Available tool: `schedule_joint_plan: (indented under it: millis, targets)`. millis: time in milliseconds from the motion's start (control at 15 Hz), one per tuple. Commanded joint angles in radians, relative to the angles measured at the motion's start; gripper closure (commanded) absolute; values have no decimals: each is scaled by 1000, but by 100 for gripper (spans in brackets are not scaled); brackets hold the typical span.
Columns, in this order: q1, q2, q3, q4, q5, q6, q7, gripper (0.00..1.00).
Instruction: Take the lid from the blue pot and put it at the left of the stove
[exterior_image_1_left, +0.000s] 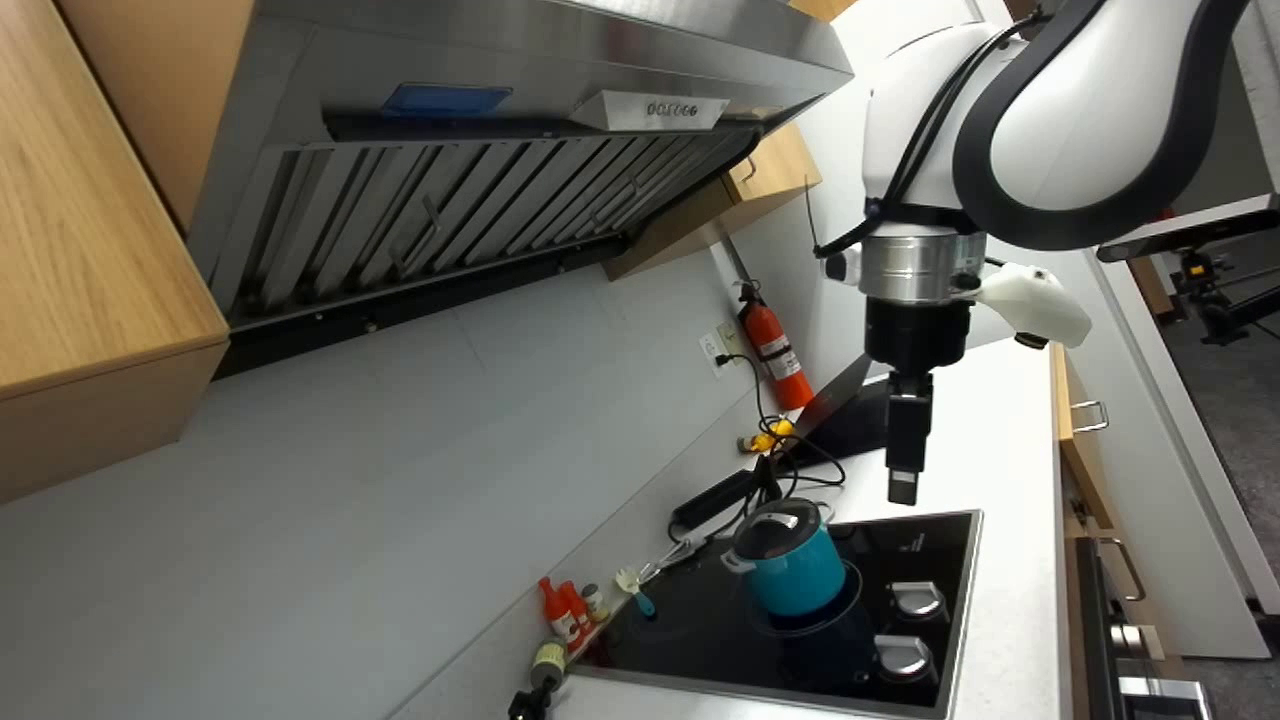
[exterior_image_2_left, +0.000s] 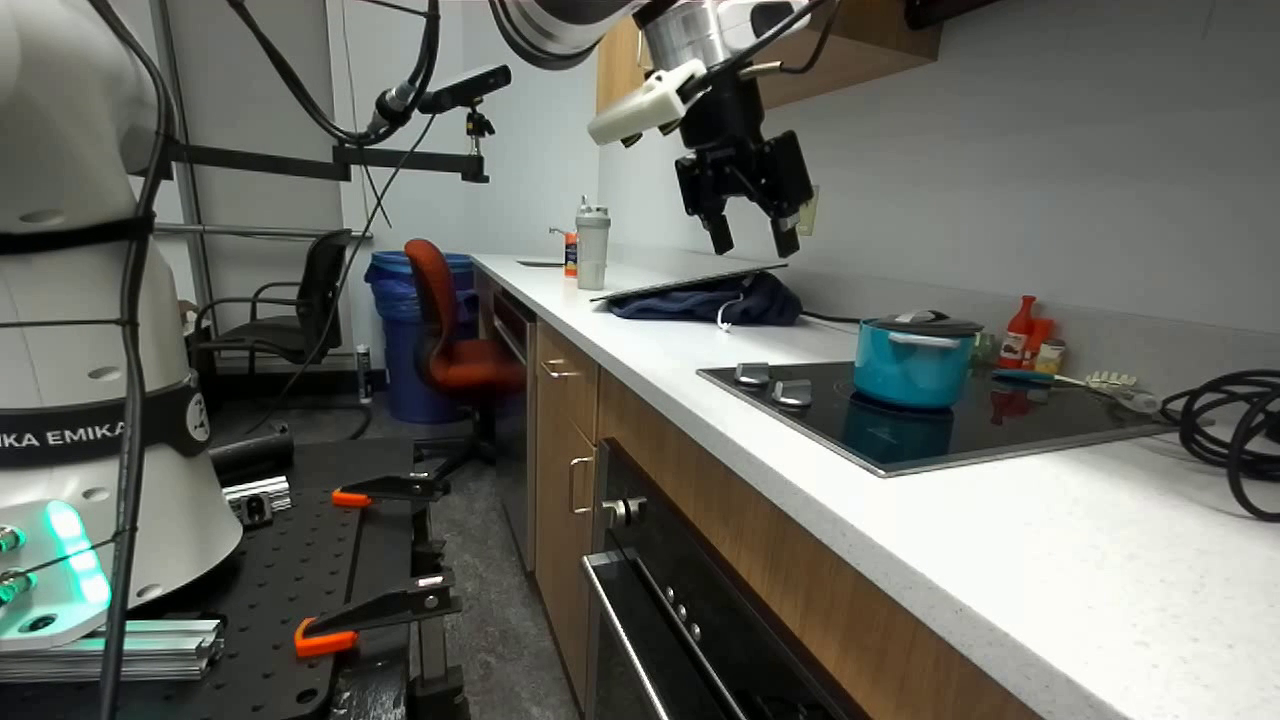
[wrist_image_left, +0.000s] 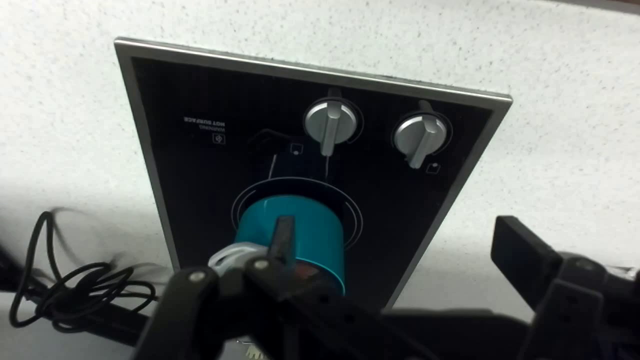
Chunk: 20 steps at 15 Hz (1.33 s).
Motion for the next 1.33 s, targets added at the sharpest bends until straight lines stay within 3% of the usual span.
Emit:
schedule_joint_plan:
  millis: [0, 600, 1267]
  targets:
    - [-5, 7, 7, 4, 0, 4, 6, 0]
    - [-5, 47, 9, 27, 0, 31, 10, 0]
    - [-23, 237, 32, 160, -31, 215, 43, 0]
